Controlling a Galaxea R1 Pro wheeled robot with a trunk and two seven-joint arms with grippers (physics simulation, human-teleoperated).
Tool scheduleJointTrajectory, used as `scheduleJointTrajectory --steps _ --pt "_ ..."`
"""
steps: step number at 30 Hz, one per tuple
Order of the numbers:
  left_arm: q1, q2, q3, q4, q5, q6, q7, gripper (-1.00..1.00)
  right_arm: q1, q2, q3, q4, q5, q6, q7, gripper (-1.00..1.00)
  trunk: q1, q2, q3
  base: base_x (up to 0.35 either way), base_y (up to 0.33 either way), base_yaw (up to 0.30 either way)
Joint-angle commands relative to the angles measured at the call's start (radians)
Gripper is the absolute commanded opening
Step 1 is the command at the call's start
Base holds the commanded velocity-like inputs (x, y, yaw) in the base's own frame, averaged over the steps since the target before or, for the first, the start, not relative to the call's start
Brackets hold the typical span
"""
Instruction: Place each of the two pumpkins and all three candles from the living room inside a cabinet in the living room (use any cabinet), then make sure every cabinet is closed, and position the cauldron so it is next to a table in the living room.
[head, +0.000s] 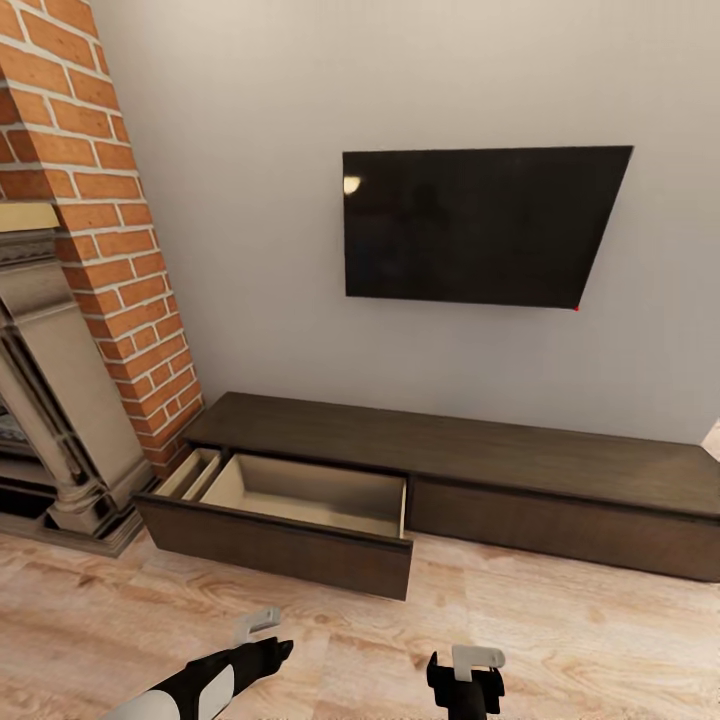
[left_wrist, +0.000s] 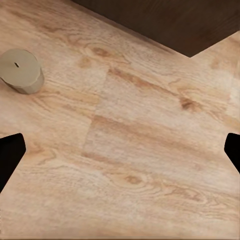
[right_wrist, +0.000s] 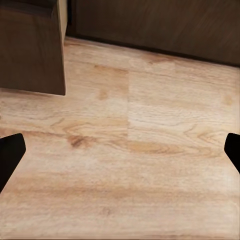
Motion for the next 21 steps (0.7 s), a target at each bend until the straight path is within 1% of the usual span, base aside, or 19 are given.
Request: scheduleJointTrajectory --steps 1,21 --pt "0.0 0.0 0.007 -0.001 -0.001 0.004 -0.003 1.0 -0.001 0.0 0.008 -0.001 -0.008 -0.004 -0.004 1.0 -0.004 0.007 0.001 0.0 0.0 -0.002" --pt "0.0 0.0 0.007 -0.001 -0.001 0.004 -0.003 1.0 -0.001 0.002 0.008 -0.001 -0.008 -0.004 -0.005 1.0 -0.081 0.147 0.031 0.0 0.0 0.0"
